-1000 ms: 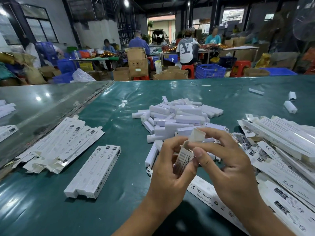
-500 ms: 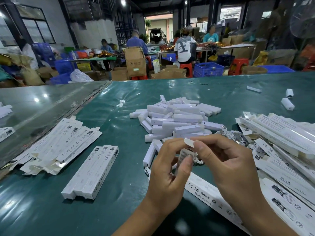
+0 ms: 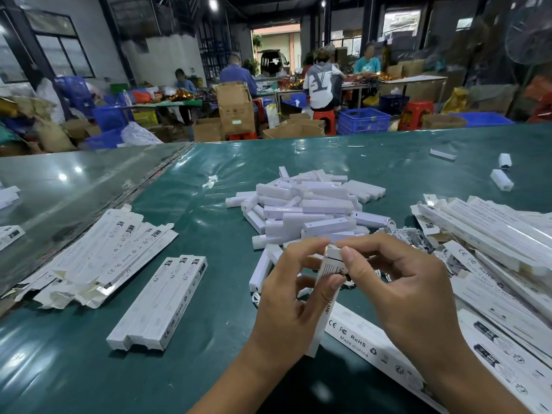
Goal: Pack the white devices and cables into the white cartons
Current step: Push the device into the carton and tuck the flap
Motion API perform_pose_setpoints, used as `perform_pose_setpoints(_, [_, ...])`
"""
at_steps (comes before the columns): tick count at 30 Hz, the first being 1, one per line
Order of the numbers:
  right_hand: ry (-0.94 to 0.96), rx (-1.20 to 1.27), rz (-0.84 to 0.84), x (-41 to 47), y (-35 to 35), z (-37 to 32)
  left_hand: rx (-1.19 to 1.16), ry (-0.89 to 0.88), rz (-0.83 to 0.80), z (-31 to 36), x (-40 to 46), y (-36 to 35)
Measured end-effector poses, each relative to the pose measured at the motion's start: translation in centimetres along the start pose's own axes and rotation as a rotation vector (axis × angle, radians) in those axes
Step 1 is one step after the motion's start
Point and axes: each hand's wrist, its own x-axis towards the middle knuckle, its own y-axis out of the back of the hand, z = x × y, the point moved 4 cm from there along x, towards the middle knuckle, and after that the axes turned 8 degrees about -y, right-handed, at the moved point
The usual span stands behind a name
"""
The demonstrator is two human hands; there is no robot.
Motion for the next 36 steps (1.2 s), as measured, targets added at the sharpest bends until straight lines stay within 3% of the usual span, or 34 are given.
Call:
perform_pose_setpoints(7, [0.055,-0.042,0.007,0.0,0.1,-0.3,0.046,-0.053,-0.013,-0.1,0.0,0.1])
perform_pose_setpoints(17, [0.301,-0.221,0.019,0.0,0.1,-0.8,0.057,-0.131,-0.016,0.0,0.3,0.3])
perform_pose_setpoints(22, [0.353,-0.235,0.011,-0.1,-0.2,-0.2,-0.04,0.081,0.012,-0.5,0.4,0.4])
perform_pose_setpoints(24, [0.349,-0.235,-0.021,0.0,-0.2,0.1,-0.043,0.156,-0.062,-1.2,0.3,0.4])
perform_pose_setpoints(28, [0.071,-0.161,0.011,0.9,0.5,1.6,0.073,0.387,-0.697,-2.9,-1.0,0.3])
perform_pose_setpoints(29, [-0.02,-0.129,0.055,1.3,1.0,2.3,0.13,0.4,-0.775,-3.2,-1.1,0.7])
perform_pose_setpoints(31, [-0.188,-0.061,0.113,2.3,2.3,3.7,0.147,0.399,-0.712,-3.4,-0.3,1.7])
perform_pose_setpoints(36, [-0.453,0.103,0.024,2.9,2.3,5.4,-0.059,0.382,-0.3,-2.8,0.8,2.4])
